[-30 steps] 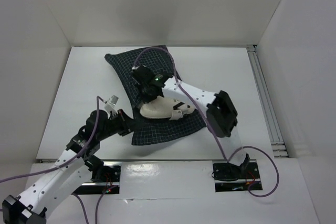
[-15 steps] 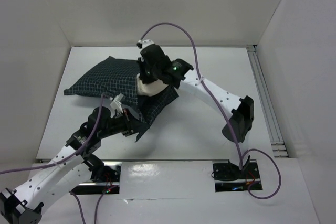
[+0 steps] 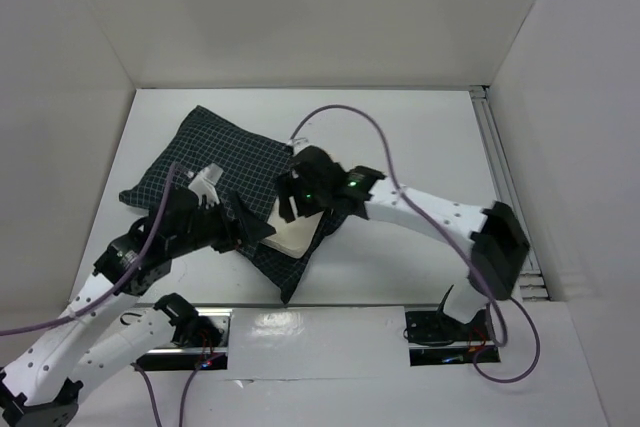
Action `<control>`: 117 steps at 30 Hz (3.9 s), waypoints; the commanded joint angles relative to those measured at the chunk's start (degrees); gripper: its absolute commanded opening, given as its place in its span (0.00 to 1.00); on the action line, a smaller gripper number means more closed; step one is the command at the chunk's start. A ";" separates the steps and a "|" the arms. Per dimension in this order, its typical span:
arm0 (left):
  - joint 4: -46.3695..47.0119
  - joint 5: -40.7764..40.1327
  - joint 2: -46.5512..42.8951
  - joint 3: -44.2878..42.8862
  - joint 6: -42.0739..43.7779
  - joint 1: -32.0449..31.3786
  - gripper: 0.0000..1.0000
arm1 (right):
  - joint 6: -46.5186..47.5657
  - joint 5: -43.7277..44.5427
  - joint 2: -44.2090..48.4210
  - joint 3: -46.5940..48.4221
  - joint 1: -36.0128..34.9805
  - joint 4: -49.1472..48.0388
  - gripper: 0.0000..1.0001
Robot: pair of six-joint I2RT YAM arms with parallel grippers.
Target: Put the pillow into the pillowcase
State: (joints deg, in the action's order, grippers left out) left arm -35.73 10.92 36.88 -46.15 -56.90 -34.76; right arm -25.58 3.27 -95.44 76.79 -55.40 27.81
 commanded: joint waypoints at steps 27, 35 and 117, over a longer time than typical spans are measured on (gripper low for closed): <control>-18.24 -50.20 68.67 -42.26 14.80 -2.94 0.71 | -11.06 -21.99 5.80 -19.31 25.26 -19.29 0.84; -18.77 -46.17 66.22 -44.55 16.91 -1.10 0.00 | -11.07 -21.99 -2.37 -17.47 20.77 -22.63 0.77; -21.15 -38.95 71.57 -49.56 18.31 -24.56 0.99 | -15.89 -3.01 45.24 -41.46 32.63 1.80 0.99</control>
State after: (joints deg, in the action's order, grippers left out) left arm -58.30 -25.02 107.20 -96.33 -42.11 -58.76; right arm -40.07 -4.67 -53.32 38.26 -23.57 21.32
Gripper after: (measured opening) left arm 0.981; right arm 0.993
